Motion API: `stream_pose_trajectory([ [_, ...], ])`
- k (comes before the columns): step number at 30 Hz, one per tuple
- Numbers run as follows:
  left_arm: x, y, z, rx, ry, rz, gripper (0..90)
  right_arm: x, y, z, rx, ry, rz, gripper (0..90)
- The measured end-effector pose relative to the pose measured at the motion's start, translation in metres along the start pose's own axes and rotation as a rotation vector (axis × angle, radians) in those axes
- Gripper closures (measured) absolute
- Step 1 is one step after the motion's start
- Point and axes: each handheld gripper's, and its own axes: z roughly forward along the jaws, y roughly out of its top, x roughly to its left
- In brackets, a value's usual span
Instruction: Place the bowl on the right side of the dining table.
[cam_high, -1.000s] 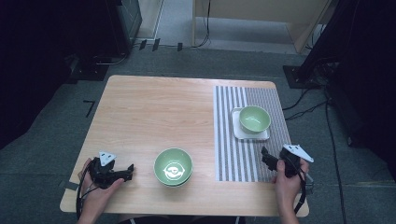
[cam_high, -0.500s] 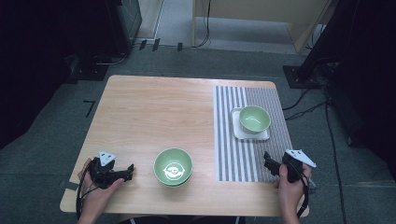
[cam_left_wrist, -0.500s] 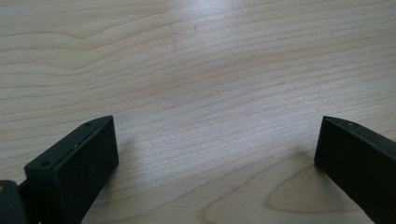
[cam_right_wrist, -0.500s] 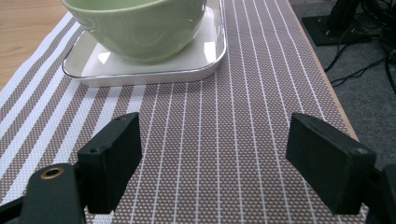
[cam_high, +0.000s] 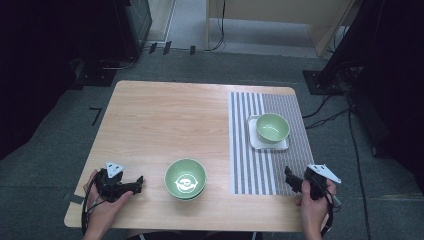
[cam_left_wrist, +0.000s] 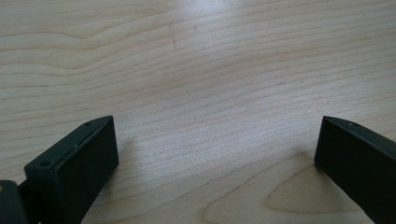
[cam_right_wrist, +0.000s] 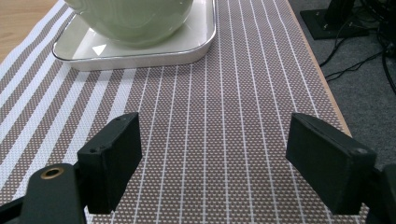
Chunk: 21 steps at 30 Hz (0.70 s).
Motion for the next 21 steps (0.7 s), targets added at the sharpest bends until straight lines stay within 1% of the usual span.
stream_pose_trajectory([
  [8,0.0,0.0,0.0,0.0,0.0,0.0,0.0,-0.003,-0.004,-0.002,0.009,-0.006,-0.006,18.2],
  [11,0.0,0.0,0.0,0.0,0.0,0.0,0.0,-0.006,-0.007,-0.003,0.016,-0.009,0.002,18.2],
  [21,0.0,0.0,0.0,0.0,0.0,0.0,0.0,-0.015,-0.015,-0.006,0.034,-0.019,0.0,18.2],
])
